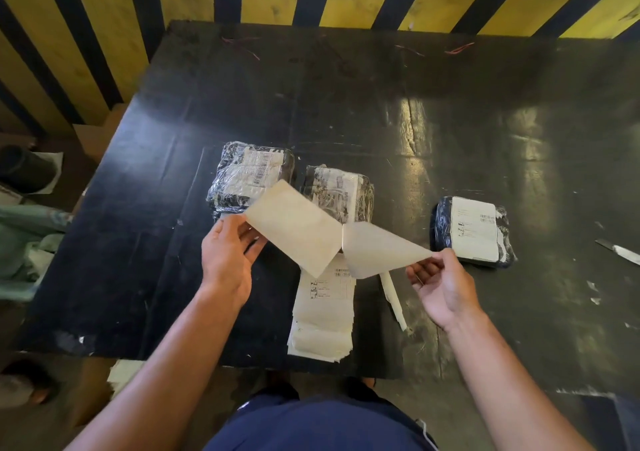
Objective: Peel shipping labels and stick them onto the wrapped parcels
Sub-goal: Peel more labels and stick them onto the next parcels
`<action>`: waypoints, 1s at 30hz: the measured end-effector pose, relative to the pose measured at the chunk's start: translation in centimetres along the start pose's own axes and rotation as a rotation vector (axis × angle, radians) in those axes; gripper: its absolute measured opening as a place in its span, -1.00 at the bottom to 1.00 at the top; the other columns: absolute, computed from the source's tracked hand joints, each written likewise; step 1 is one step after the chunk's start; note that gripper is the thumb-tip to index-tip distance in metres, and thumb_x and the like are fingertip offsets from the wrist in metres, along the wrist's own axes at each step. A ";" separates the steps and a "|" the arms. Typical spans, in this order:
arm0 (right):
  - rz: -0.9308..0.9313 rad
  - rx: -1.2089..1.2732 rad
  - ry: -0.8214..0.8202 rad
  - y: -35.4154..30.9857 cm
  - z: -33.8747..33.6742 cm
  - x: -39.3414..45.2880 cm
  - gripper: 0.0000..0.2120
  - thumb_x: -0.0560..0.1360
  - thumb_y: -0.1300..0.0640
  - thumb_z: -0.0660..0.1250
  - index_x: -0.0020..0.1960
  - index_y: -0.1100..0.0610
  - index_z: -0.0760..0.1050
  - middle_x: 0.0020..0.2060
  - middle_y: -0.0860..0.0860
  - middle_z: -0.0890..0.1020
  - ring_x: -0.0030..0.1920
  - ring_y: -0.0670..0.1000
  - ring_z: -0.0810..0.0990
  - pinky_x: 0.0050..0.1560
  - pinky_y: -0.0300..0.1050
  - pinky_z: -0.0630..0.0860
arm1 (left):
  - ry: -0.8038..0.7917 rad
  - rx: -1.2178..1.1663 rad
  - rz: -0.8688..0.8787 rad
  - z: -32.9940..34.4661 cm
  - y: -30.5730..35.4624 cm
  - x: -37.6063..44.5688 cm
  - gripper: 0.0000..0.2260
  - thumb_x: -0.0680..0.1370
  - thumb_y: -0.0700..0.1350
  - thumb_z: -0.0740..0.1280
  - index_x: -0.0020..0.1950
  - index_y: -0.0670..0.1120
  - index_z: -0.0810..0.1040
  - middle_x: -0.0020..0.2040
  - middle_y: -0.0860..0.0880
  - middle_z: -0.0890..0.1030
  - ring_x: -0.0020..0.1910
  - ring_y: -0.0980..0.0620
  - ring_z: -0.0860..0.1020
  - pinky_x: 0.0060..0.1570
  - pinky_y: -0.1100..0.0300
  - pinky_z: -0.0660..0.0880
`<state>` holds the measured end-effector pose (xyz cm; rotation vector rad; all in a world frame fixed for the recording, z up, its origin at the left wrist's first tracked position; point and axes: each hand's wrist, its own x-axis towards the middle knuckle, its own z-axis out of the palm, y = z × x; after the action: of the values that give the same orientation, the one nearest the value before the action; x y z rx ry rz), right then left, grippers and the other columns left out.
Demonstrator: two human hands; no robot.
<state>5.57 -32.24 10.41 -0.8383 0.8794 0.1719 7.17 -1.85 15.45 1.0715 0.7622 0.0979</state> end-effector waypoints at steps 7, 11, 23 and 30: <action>-0.223 -0.080 0.041 -2.5 -3.1 1.2 -0.91 0.55 0.22 0.24 -0.13 0.11 0.46 -0.26 0.06 0.55 -0.29 0.02 0.52 -0.24 -0.11 0.51 | -0.034 0.070 0.034 0.0 0.7 -0.2 -0.83 0.70 -0.16 0.23 -0.04 -0.05 0.56 -0.07 -0.01 0.77 -0.03 -0.01 0.73 -0.12 0.17 0.65; -0.501 -0.511 0.071 -3.1 -4.4 1.3 -0.77 0.64 0.27 0.22 -0.19 0.12 0.42 -0.28 0.08 0.53 -0.30 0.00 0.55 -0.26 -0.19 0.56 | -0.072 0.114 0.014 -0.1 -0.4 -0.4 -0.88 0.70 -0.13 0.25 0.07 -0.05 0.58 0.00 -0.05 0.76 0.01 -0.01 0.73 -0.12 0.16 0.66; -0.443 -1.371 0.065 3.8 -6.8 7.7 -0.88 0.58 0.18 0.38 -0.10 0.17 0.50 -0.22 0.03 0.65 -0.20 0.06 0.60 -0.22 -0.07 0.43 | -0.122 0.183 -0.124 1.6 -4.6 -2.7 -0.89 0.70 -0.14 0.25 0.09 -0.13 0.56 0.04 -0.09 0.76 0.02 -0.03 0.75 -0.11 0.14 0.66; -0.443 -1.488 0.033 4.9 -7.4 9.1 -0.96 0.51 0.14 0.39 -0.06 0.09 0.61 -0.11 0.00 0.69 -0.09 0.06 0.66 -0.04 -0.06 0.59 | -0.138 0.219 -0.165 2.7 -6.0 -3.4 -0.88 0.71 -0.15 0.26 0.07 -0.15 0.56 0.08 -0.13 0.75 0.02 -0.04 0.75 -0.06 0.09 0.67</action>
<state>4.68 -35.94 -1.73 -2.3898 0.4546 0.4331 4.58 -8.30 12.99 1.2045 0.7453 -0.2022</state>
